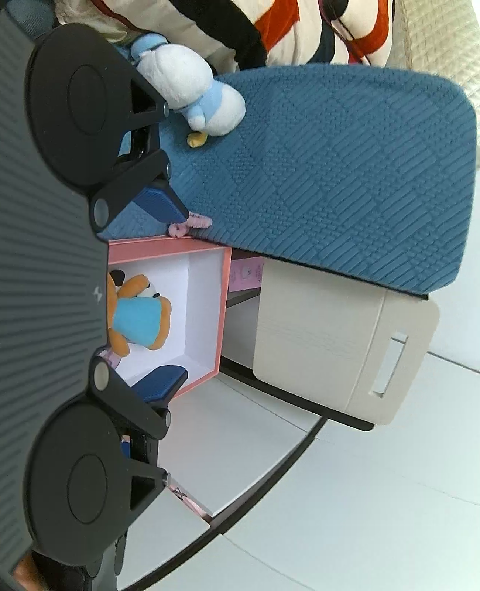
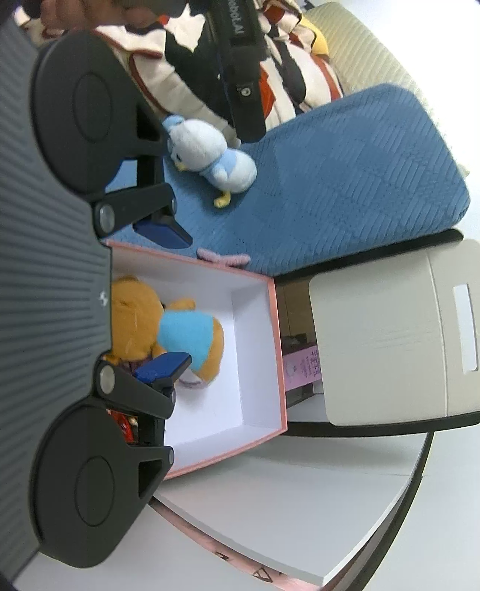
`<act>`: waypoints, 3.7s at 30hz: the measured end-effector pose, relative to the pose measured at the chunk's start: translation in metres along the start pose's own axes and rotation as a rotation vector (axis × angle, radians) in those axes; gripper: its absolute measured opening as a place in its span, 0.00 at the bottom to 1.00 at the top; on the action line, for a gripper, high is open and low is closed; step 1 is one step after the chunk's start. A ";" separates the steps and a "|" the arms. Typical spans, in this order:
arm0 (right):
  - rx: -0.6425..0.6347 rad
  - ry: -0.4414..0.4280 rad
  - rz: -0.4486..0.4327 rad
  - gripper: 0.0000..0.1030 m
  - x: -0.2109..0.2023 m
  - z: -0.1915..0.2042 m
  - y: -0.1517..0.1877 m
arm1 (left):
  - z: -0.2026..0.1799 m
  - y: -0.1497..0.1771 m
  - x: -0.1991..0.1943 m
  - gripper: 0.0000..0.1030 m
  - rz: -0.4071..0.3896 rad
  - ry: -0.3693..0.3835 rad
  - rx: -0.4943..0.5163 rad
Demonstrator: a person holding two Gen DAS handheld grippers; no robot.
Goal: Organize objects
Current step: 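Withdraw both tools from the pink box toward the seat, then grasp the white penguin with the left tool while the right tool grasps the pink figure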
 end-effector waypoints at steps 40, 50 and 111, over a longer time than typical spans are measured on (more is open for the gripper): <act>0.056 0.003 0.001 0.63 0.020 0.124 0.107 | 0.160 0.070 -0.077 0.85 0.020 -0.037 -0.019; 0.033 0.008 0.058 0.65 0.075 0.124 0.111 | 0.166 0.076 -0.030 0.92 -0.028 -0.080 0.042; 0.043 0.185 0.106 0.18 0.386 0.108 0.051 | 0.288 0.086 0.273 0.99 0.292 -0.636 0.570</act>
Point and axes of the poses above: each gripper's, at about its wrist camera, not at the fingertips, and x roughly the way its jaws point, z to its left, y to its underside, the point moved 1 cm from there along x, roughly the way its jaws point, and after that the axes turned 4 degrees about -z, right-handed, at the moved point
